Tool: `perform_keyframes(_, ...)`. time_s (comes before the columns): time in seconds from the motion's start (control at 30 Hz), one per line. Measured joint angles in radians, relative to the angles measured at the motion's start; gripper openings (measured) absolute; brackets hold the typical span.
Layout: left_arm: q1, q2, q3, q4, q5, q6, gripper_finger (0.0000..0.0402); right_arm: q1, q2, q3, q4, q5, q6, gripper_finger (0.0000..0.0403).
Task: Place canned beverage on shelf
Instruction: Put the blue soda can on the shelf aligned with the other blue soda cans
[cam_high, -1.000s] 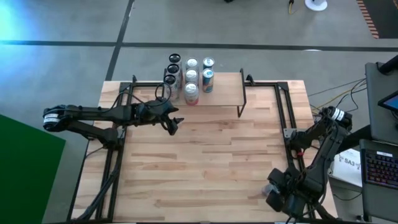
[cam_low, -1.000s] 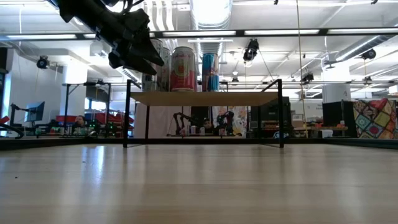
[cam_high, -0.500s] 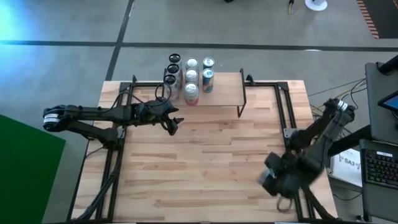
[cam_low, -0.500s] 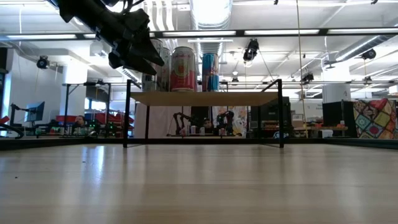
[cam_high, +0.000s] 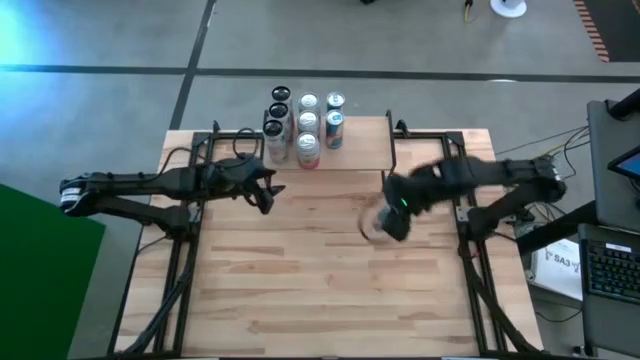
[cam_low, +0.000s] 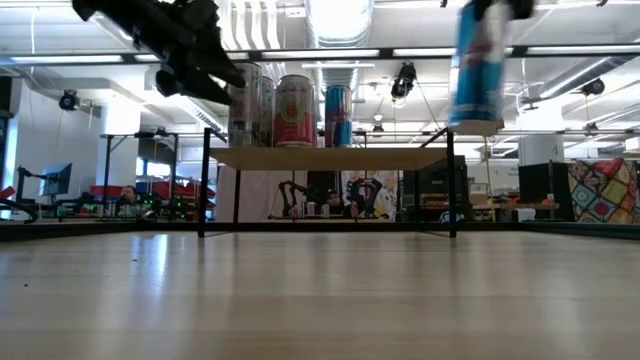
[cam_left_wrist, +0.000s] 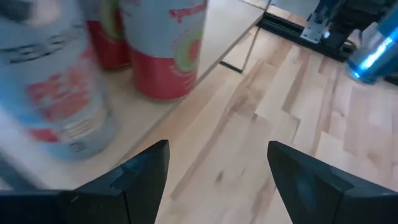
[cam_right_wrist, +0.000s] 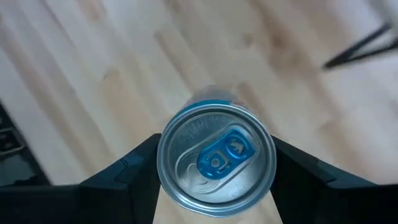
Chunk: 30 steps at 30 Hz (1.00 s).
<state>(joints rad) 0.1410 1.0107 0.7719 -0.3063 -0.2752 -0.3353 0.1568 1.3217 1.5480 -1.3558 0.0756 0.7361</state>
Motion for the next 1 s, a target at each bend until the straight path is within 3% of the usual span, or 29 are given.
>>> perform_keyframes(0.3, 0.000, -0.088, 0.000, -0.125, -0.056, -0.018, 0.0258, -0.320, 0.277, 0.365, -0.112, -0.111, -0.397, 0.0227)
perform_keyframes(0.63, 0.000, -0.102, 0.000, -0.165, -0.081, -0.029, 0.0258, -0.473, 0.568, 0.799, -0.212, -0.131, -0.597, 0.0227)
perform_keyframes(1.0, 0.000, -0.099, 0.000, -0.186, -0.082, -0.020, 0.0258, -0.510, 0.578, 0.788, -0.124, -0.124, -0.621, 0.0227)
